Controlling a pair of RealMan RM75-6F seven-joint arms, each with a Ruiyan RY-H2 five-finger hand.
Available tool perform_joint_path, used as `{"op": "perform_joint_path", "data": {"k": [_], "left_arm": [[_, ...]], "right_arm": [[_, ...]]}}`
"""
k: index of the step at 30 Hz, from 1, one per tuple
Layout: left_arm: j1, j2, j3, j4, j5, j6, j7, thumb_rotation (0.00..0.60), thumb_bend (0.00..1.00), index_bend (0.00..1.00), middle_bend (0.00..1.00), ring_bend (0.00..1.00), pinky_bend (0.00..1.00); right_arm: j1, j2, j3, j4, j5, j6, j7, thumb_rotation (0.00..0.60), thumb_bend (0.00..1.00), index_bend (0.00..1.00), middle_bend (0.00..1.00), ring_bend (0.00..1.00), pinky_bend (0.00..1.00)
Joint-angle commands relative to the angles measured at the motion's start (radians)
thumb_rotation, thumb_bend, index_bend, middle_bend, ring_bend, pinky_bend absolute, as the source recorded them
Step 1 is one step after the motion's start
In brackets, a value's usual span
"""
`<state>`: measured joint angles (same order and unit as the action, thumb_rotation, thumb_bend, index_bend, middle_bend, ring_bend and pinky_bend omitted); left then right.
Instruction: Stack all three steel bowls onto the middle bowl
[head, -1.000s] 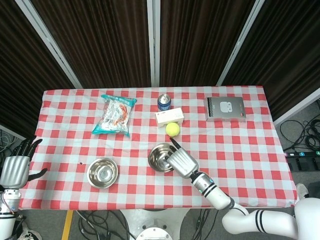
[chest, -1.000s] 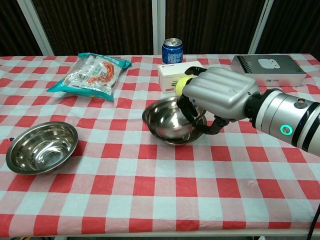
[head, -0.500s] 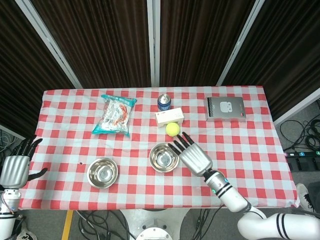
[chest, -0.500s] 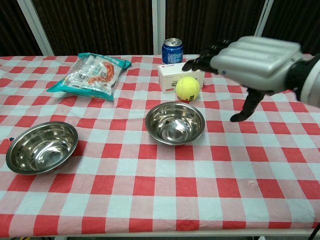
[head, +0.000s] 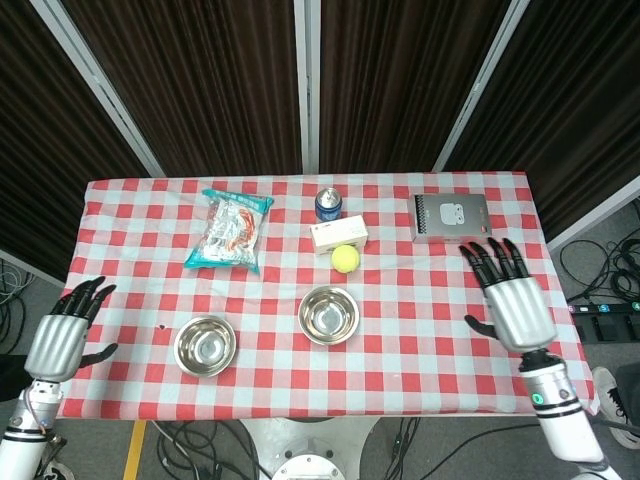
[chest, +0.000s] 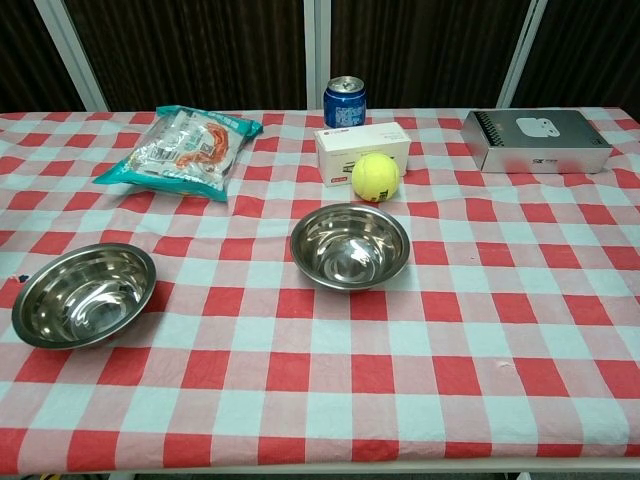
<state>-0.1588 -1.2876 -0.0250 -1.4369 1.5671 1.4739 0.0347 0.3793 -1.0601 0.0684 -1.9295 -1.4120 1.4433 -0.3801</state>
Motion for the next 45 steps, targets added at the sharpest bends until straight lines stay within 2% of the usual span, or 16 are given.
{"op": "perform_joint_path", "data": {"k": [1,8,13,15,18,22,26,28,30,32,36,45], "left_arm": [[-0.014,0.006,0.022,-0.049,0.023,-0.029,0.058,0.600,0.08,0.19,0.19,0.15,0.26],[-0.026,0.033,0.066,-0.187,0.036,-0.096,0.196,0.600,0.12,0.19,0.19,0.15,0.26],[-0.001,0.013,0.103,-0.282,0.111,-0.054,0.315,0.600,0.12,0.19,0.20,0.15,0.26],[0.012,-0.008,0.118,-0.298,0.157,-0.028,0.369,0.600,0.12,0.20,0.23,0.17,0.30],[0.020,-0.035,0.139,-0.290,0.205,-0.021,0.398,0.600,0.12,0.22,0.29,0.24,0.41],[0.003,-0.065,0.155,-0.222,0.245,-0.051,0.386,0.600,0.12,0.31,0.35,0.43,0.63],[-0.020,-0.099,0.142,-0.167,0.206,-0.109,0.343,0.600,0.14,0.35,0.39,0.63,0.80],[-0.037,-0.107,0.128,-0.160,0.178,-0.145,0.339,0.600,0.15,0.35,0.40,0.76,0.88],[-0.052,-0.114,0.116,-0.154,0.166,-0.167,0.350,0.600,0.15,0.35,0.40,0.85,0.93],[-0.058,-0.118,0.107,-0.154,0.151,-0.181,0.360,0.600,0.16,0.35,0.40,0.89,0.96],[-0.068,-0.131,0.096,-0.134,0.108,-0.216,0.382,0.600,0.16,0.36,0.40,0.90,0.96],[-0.082,-0.150,0.113,-0.095,0.106,-0.239,0.387,0.600,0.17,0.39,0.41,0.92,0.97]], "right_arm": [[-0.092,0.061,-0.013,0.076,-0.042,0.072,0.138,0.600,0.00,0.07,0.10,0.00,0.00],[-0.141,0.069,-0.016,0.141,-0.055,0.097,0.238,0.600,0.00,0.07,0.10,0.00,0.00],[-0.143,0.053,-0.001,0.178,-0.040,0.074,0.268,0.600,0.00,0.06,0.10,0.00,0.00],[-0.142,0.046,0.004,0.189,-0.035,0.062,0.270,0.600,0.00,0.06,0.09,0.00,0.00],[-0.141,0.039,0.008,0.199,-0.031,0.046,0.272,0.600,0.01,0.06,0.09,0.00,0.00],[-0.143,0.034,0.010,0.207,-0.028,0.030,0.272,0.600,0.01,0.06,0.09,0.00,0.00],[-0.146,0.035,0.011,0.208,-0.020,0.013,0.266,0.600,0.01,0.06,0.09,0.00,0.00],[-0.147,0.037,0.013,0.206,-0.014,0.004,0.262,0.600,0.01,0.06,0.09,0.00,0.00],[-0.149,0.041,0.016,0.201,-0.008,-0.002,0.258,0.600,0.01,0.06,0.09,0.00,0.00],[-0.151,0.045,0.019,0.198,-0.005,-0.004,0.256,0.600,0.01,0.06,0.09,0.00,0.00],[-0.150,0.047,0.025,0.196,0.004,-0.017,0.252,0.600,0.01,0.06,0.09,0.00,0.00],[-0.141,0.046,0.039,0.202,0.021,-0.051,0.252,0.600,0.01,0.06,0.09,0.00,0.00]]}}
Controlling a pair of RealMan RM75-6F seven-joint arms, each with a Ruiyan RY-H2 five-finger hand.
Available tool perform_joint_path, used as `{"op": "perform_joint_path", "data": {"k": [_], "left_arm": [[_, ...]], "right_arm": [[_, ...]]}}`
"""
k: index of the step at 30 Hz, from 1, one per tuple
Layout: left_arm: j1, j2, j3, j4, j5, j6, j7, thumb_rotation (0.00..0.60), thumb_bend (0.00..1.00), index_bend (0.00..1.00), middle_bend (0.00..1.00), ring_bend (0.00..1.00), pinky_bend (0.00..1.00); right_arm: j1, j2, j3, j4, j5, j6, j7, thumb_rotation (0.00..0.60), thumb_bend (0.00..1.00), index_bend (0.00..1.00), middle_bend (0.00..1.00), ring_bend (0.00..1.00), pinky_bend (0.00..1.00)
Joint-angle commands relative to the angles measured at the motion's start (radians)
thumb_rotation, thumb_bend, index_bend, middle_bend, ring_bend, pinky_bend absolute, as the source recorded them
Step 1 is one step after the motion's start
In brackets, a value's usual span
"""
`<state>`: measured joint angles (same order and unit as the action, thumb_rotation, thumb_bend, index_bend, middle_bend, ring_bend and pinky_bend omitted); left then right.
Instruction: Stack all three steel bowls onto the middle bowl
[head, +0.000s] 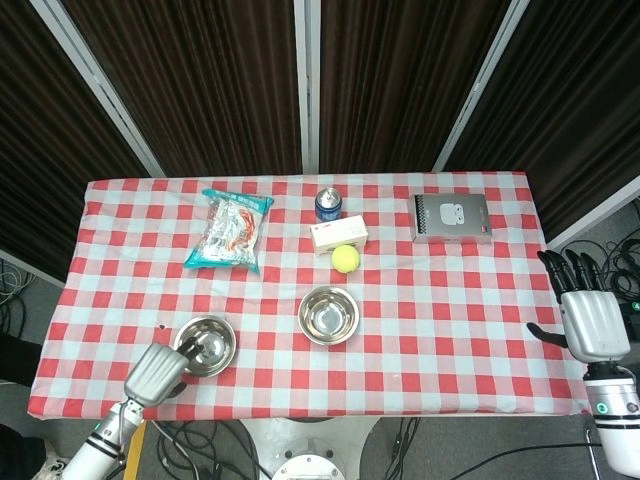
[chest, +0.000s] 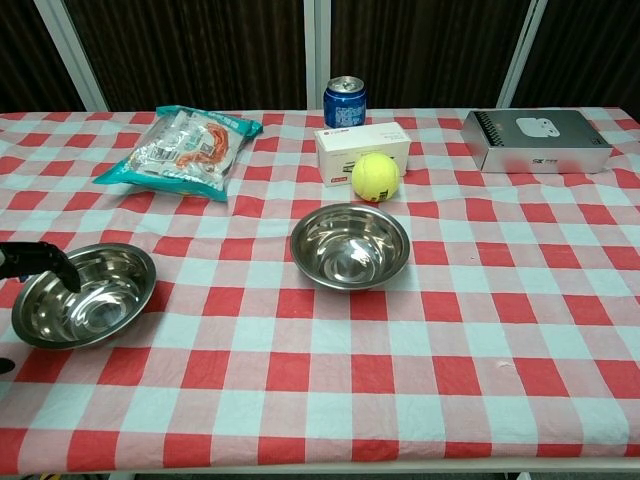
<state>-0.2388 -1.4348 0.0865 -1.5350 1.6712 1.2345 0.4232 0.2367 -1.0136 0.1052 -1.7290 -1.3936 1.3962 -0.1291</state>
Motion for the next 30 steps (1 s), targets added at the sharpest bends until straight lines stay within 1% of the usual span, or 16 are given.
{"op": "perform_joint_path", "data": {"k": [1,4,10,17,21,30], "left_arm": [[-0.003,-0.005,0.002,0.007,0.002,0.000,-0.003,0.600,0.17,0.40,0.42,0.92,0.97],[-0.006,-0.020,0.001,0.037,0.007,0.008,-0.024,0.600,0.18,0.41,0.43,0.92,0.97],[-0.032,-0.064,-0.005,0.136,0.034,0.009,-0.052,0.600,0.19,0.44,0.47,0.93,0.98],[-0.039,-0.091,0.012,0.206,0.063,0.029,-0.081,0.600,0.20,0.45,0.48,0.94,0.99],[-0.040,-0.108,0.019,0.252,0.081,0.052,-0.093,0.600,0.22,0.48,0.50,0.95,0.99],[-0.044,-0.138,0.028,0.332,0.084,0.060,-0.122,0.600,0.23,0.51,0.53,0.97,1.00]], "right_arm": [[0.003,-0.002,0.003,0.002,0.003,-0.008,0.000,0.600,0.01,0.06,0.09,0.00,0.00],[0.006,-0.003,0.004,0.005,0.007,-0.020,0.000,0.600,0.01,0.06,0.09,0.00,0.00],[0.006,-0.009,0.011,0.015,0.018,-0.029,0.004,0.600,0.01,0.06,0.08,0.00,0.00],[0.005,-0.006,0.018,0.019,0.029,-0.037,0.010,0.600,0.01,0.06,0.08,0.00,0.00],[0.005,-0.007,0.019,0.023,0.034,-0.046,0.014,0.600,0.02,0.06,0.08,0.00,0.00],[0.008,-0.009,0.021,0.030,0.052,-0.070,0.011,0.600,0.02,0.06,0.08,0.00,0.00]]}}
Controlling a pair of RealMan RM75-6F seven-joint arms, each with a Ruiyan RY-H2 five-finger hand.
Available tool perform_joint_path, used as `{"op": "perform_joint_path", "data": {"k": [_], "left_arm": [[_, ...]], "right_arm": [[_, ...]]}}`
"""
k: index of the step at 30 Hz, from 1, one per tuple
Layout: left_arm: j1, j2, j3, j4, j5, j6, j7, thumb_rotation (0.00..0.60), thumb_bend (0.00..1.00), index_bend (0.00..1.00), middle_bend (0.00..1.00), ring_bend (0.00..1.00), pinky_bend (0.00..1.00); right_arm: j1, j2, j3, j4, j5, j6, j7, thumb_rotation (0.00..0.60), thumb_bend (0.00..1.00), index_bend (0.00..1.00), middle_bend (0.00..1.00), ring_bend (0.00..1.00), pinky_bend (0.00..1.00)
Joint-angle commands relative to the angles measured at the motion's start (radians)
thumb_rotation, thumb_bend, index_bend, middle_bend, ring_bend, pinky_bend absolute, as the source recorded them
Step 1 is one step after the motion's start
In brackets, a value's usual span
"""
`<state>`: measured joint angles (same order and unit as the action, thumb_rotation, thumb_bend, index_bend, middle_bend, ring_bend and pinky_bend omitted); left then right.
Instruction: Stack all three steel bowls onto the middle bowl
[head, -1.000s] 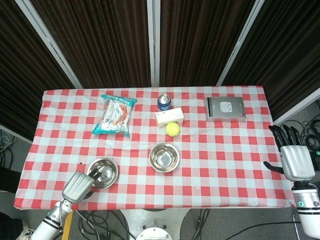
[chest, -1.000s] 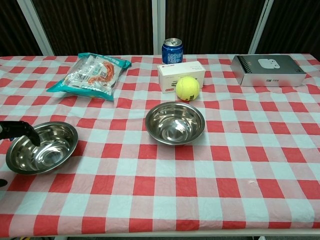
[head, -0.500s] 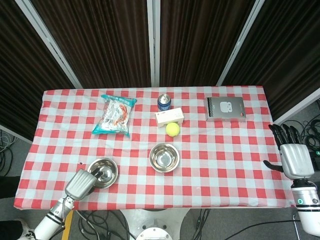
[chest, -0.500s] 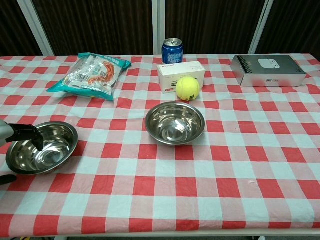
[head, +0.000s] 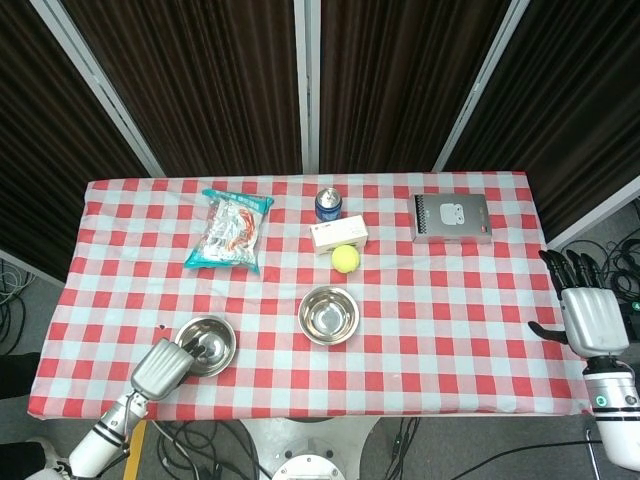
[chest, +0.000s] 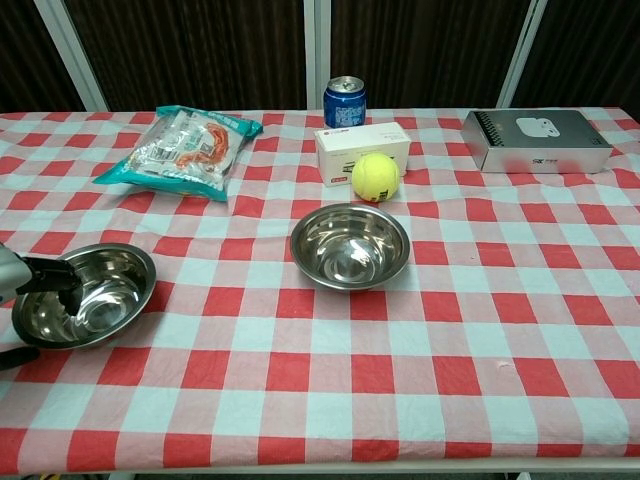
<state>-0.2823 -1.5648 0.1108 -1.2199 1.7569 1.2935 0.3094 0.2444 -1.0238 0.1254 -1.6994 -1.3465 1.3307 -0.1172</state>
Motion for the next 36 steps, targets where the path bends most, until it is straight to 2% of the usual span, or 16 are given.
{"op": "perform_joint_path", "data": {"k": [1,24,36], "left_arm": [[0.000,-0.011,0.004,0.024,-0.001,0.002,-0.011,0.600,0.24,0.52,0.54,0.97,1.00],[-0.007,-0.065,0.016,0.134,0.018,0.046,-0.044,0.600,0.28,0.62,0.63,1.00,1.00],[-0.012,-0.090,0.020,0.192,0.040,0.091,-0.068,0.600,0.31,0.70,0.73,1.00,1.00]], "right_arm": [[0.001,0.001,0.002,0.000,0.008,-0.006,-0.002,0.600,0.02,0.06,0.08,0.00,0.00],[-0.006,0.007,0.008,0.001,0.023,-0.014,0.007,0.600,0.01,0.06,0.09,0.00,0.00],[-0.002,0.013,0.015,-0.006,0.030,-0.022,0.008,0.600,0.00,0.06,0.09,0.00,0.00]]}}
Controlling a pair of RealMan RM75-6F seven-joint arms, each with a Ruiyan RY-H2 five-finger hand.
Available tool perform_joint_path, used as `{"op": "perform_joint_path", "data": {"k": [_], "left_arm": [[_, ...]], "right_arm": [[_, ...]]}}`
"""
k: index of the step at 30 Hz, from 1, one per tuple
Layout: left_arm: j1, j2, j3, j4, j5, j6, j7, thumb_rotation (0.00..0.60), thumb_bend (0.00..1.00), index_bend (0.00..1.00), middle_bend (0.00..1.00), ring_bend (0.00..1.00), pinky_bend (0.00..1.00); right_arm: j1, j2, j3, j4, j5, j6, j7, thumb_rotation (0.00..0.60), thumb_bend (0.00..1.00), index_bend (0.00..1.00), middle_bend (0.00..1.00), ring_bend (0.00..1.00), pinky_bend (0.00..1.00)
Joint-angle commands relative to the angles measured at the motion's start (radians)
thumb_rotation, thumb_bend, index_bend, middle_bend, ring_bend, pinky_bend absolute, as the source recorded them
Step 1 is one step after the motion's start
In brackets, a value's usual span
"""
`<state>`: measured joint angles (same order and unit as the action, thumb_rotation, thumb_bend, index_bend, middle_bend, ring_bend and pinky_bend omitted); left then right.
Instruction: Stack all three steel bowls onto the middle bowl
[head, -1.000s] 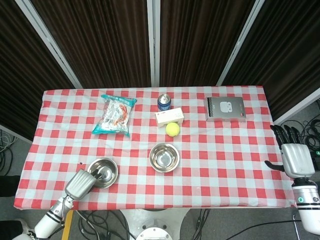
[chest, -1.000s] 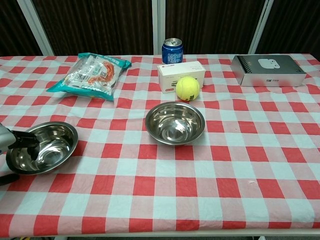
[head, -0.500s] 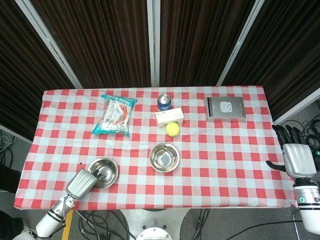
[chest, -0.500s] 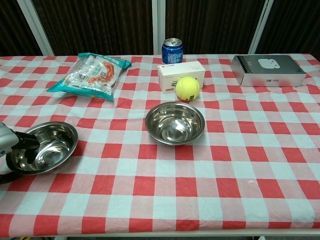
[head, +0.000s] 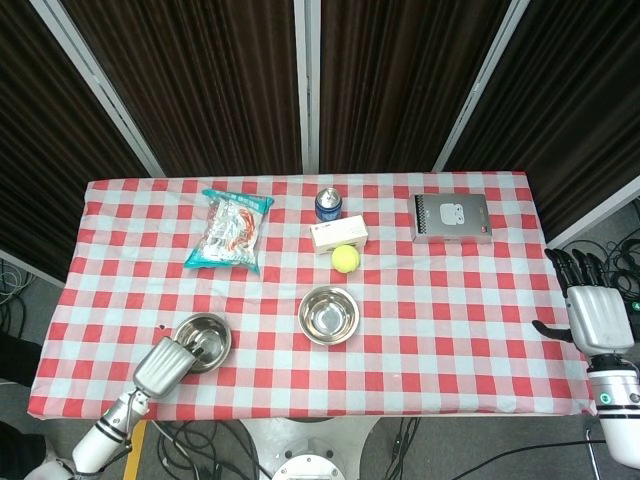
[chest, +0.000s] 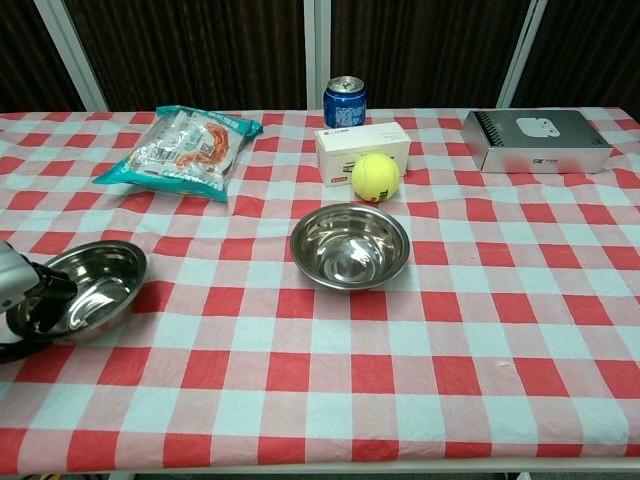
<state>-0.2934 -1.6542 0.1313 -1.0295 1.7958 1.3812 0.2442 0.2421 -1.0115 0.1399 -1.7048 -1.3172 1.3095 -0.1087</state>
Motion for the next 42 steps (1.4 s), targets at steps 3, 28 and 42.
{"op": "perform_joint_path", "data": {"k": [3,28,42], "left_arm": [[-0.003,0.000,-0.001,-0.001,0.003,0.012,-0.006,0.600,0.32,0.71,0.73,1.00,1.00],[-0.263,0.145,-0.170,-0.399,-0.047,-0.256,0.203,0.600,0.33,0.71,0.74,1.00,1.00],[-0.427,0.052,-0.268,-0.390,-0.212,-0.466,0.262,0.600,0.33,0.71,0.74,1.00,1.00]], "right_arm": [[0.001,0.000,0.002,-0.002,0.003,-0.001,-0.003,0.600,0.00,0.06,0.09,0.00,0.00],[-0.034,0.060,0.064,-0.050,0.005,0.114,0.041,0.600,0.03,0.06,0.10,0.00,0.00],[-0.060,0.102,0.087,-0.115,-0.020,0.175,0.088,0.600,0.03,0.06,0.11,0.00,0.00]]}}
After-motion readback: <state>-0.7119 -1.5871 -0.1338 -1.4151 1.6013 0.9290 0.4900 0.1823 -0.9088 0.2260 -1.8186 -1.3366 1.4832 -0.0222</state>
